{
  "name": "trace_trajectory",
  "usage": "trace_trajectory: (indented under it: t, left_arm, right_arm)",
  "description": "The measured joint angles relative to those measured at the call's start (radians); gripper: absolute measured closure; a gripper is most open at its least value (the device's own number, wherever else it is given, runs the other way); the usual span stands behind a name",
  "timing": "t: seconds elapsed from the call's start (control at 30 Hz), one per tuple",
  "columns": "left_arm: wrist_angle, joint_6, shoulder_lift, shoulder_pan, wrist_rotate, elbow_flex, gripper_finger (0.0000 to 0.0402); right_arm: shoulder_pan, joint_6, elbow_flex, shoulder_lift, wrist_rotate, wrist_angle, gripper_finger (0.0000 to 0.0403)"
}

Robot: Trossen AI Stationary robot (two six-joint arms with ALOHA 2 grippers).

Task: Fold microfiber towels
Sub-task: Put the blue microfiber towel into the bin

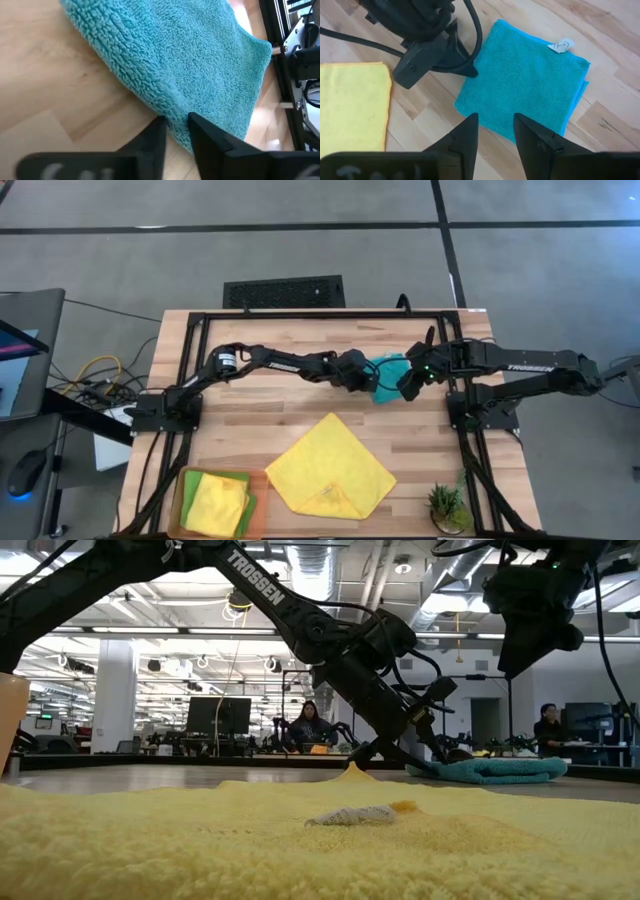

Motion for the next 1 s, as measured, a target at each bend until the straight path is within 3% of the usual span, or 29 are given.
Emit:
trace_trajectory:
  t: [0.17, 0.47, 0.67, 1.0]
  left_arm:
    - [0.008, 0.058, 0.001, 0.000, -0.018, 0.000, 0.0394]
    - [-0.064, 0.163, -0.006, 0.014, 0.057, 0.001, 0.0400]
    - [-0.227, 0.259, -0.047, 0.033, 0.096, -0.001, 0.0401]
    - [-0.652, 0.500, -0.157, 0.045, 0.033, -0.002, 0.0401]
  right_arm:
    - [0.000, 0.002, 0.000, 0.000, 0.000, 0.000, 0.0259]
    - [0.001, 0.001, 0.000, 0.000, -0.001, 0.000, 0.0262]
    - [0.000, 0.001, 0.000, 0.000, -0.056, 0.000, 0.0266]
    - [0.001, -0.077, 0.000, 0.000, -0.088, 0.020, 0.0282]
